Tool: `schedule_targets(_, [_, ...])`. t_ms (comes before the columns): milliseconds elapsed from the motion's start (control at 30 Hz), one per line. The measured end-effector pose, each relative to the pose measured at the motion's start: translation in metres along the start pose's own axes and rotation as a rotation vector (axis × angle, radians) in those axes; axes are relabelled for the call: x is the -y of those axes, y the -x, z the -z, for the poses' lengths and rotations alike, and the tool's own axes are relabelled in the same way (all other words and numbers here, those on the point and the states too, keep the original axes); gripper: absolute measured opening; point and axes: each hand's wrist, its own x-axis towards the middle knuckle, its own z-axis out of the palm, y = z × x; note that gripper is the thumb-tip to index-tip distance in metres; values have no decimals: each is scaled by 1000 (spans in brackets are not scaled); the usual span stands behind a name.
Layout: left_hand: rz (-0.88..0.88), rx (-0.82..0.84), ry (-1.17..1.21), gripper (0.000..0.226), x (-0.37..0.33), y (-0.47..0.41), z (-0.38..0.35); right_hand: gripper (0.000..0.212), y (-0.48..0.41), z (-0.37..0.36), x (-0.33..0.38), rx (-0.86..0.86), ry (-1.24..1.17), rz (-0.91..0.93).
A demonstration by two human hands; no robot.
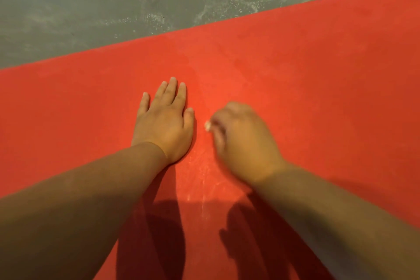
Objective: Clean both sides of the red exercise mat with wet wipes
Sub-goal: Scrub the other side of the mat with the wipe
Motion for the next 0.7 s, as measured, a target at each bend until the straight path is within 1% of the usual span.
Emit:
schedule_targets(33, [-2,2,0,59,0,0,0,11,7,1,8,75,-47,100])
schedule_targets(67, [-3,-1,0,59,1,0,0,15,3,4,3,116,-44,155])
schedule_targets(100, [-4,-4,1,59,1,0,0,19,-9,9,-10,116,9,134])
schedule_targets(133, [-5,-8,2,60,1,-1,-1,23,-25,12,-28,57,65,62])
schedule_targets(200, [-4,-11,3,60,1,-1,-1,23,-56,25,-71,-71,176,-176])
schedule_targets(233, [-3,-12,6,60,2,-1,-1,22,-65,30,-84,-121,192,-300])
schedule_targets(267, [-2,-12,10,60,2,-1,0,21,-67,29,-86,-152,188,-356])
schedule_targets(300, [0,-10,13,60,2,-1,0,20,-64,23,-76,-149,185,-343])
schedule_targets(333, [0,-10,15,59,1,-1,0,19,-56,15,-60,-115,166,-288])
schedule_targets(433, [-1,-10,21,59,2,-2,0,13,-22,-1,-2,26,-37,-2])
schedule_targets(467, [1,-11,25,60,2,-2,0,12,-18,-1,2,82,-64,76])
schedule_targets(500, [3,-13,23,63,2,-2,0,12,-23,2,-4,108,-65,113])
schedule_targets(533, [0,-12,20,65,2,-2,1,13,-34,6,-18,106,-32,93])
schedule_targets(567, [-4,-9,21,63,2,-2,0,13,-47,9,-38,54,14,34])
schedule_targets(667, [-1,-9,20,60,3,-3,-2,18,-76,27,-91,-154,141,-322])
schedule_targets(700, [1,-16,19,63,3,-4,-2,19,-78,25,-90,-186,165,-358])
